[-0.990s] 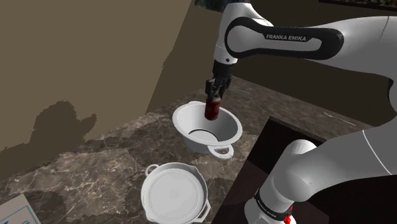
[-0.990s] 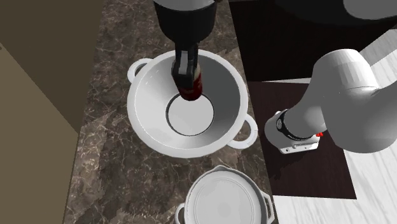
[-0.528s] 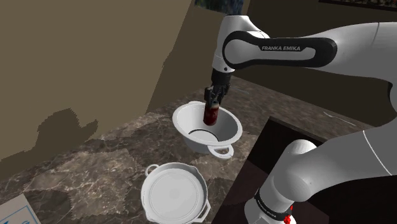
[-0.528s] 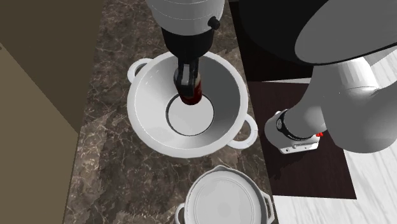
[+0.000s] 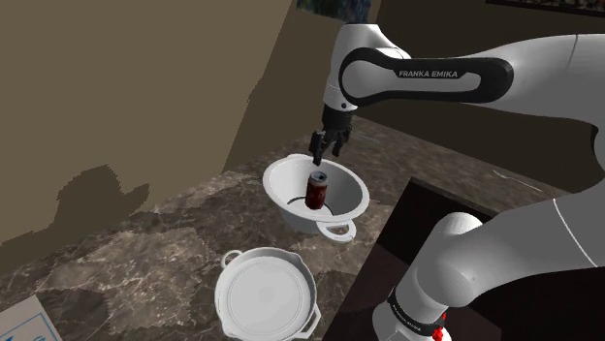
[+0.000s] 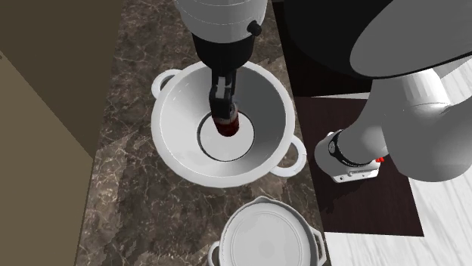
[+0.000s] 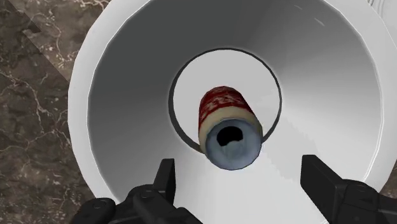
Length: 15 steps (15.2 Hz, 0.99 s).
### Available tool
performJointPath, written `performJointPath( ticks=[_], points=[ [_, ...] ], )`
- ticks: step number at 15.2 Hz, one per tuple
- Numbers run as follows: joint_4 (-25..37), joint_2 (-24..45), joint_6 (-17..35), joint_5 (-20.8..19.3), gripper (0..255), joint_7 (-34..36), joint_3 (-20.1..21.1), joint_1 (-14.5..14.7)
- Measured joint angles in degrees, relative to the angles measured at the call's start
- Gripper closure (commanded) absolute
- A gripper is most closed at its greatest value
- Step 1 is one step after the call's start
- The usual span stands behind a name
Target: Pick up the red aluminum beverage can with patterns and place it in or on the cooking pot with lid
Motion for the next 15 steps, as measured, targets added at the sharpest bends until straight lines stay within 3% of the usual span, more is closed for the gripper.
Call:
performJointPath(
  ticks=[4, 9, 15],
  points=[
    [0.0, 0.0, 0.0, 0.0, 0, 0.0, 0.0, 0.0],
    [7.0, 0.4, -6.5, 0.3, 0, -0.1, 0.3, 0.1],
    [7.5, 0.2, -7.2, 0.3, 0, -0.1, 0.4, 0.1]
  ],
)
